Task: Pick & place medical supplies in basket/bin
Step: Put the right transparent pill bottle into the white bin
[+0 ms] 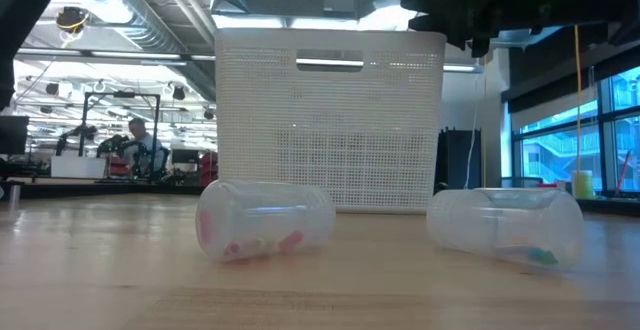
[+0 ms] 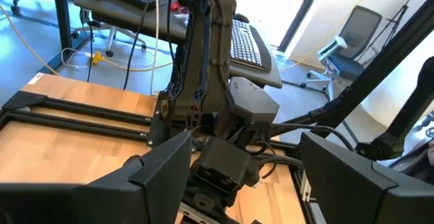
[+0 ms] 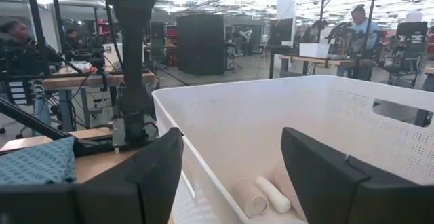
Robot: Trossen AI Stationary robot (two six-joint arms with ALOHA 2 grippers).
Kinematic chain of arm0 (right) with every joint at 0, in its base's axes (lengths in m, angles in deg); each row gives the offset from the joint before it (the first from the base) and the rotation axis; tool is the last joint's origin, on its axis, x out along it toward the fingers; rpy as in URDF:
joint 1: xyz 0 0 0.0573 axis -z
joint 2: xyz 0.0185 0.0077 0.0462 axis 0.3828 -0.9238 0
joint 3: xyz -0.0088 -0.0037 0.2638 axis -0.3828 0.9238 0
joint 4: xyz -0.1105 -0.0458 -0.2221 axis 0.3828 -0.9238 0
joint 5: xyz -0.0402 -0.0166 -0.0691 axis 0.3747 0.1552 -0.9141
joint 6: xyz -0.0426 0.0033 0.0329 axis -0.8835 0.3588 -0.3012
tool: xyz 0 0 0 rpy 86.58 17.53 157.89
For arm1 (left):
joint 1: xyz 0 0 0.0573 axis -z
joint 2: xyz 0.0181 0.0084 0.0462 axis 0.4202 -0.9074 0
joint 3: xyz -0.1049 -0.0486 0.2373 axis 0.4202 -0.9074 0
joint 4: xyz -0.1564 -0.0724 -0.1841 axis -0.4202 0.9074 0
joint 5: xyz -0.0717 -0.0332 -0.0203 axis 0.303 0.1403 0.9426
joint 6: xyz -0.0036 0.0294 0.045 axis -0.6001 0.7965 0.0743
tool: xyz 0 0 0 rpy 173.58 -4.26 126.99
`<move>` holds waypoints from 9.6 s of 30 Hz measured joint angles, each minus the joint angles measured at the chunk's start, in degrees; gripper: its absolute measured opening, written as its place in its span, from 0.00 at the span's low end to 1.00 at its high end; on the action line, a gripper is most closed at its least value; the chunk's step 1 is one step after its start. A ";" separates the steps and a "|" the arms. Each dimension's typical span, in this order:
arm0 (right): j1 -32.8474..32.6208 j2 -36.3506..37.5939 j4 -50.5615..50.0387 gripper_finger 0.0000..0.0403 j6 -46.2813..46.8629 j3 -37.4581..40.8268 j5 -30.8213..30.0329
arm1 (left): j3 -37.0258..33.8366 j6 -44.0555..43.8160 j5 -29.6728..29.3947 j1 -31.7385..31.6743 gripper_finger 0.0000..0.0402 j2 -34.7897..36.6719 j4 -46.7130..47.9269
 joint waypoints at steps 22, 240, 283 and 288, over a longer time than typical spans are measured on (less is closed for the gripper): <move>-2.81 0.04 -1.44 0.62 -0.46 0.00 -0.86 | 0.04 12.20 -7.40 5.07 0.66 7.94 8.87; -18.26 -27.35 -32.76 0.38 64.36 7.61 -51.34 | -101.13 11.07 -23.18 16.70 0.66 60.15 -52.67; -14.36 -38.18 -30.76 0.56 66.96 3.08 -36.51 | -101.13 10.97 -22.98 16.72 0.66 60.15 -52.37; -14.36 -38.18 -30.77 0.56 66.88 3.08 -37.04 | -101.13 10.57 -22.98 16.72 0.66 60.16 -52.37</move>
